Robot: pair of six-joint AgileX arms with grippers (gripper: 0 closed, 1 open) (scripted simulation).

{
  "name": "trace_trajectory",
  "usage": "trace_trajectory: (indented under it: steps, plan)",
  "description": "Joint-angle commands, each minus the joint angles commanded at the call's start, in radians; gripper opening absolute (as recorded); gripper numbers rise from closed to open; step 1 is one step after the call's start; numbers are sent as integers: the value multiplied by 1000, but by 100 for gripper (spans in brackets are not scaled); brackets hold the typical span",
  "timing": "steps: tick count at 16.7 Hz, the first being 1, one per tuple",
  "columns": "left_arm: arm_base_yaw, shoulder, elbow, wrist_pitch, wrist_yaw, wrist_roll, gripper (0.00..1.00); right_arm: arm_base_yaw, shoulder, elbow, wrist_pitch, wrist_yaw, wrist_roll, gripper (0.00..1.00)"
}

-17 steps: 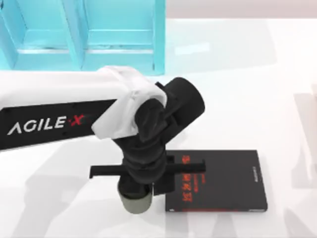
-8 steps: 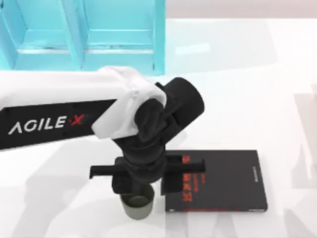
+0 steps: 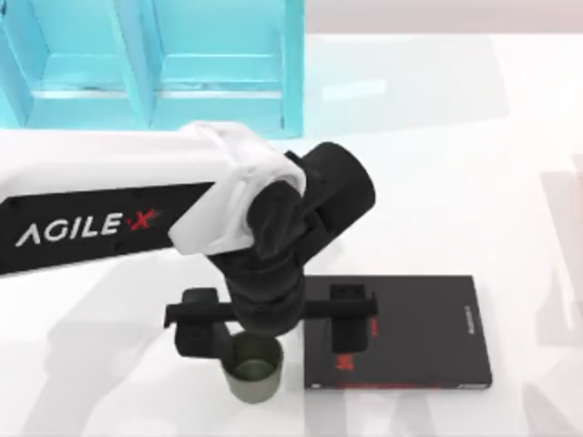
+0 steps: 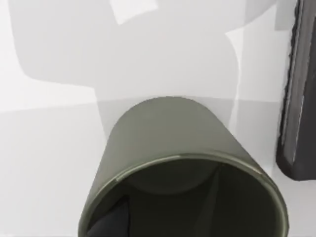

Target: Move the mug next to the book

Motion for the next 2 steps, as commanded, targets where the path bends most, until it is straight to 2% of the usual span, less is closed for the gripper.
trace_trajectory:
  steps: [2]
  plan:
    - [0, 0, 0, 0, 0, 0, 100, 0, 0, 0, 0, 0, 0, 100]
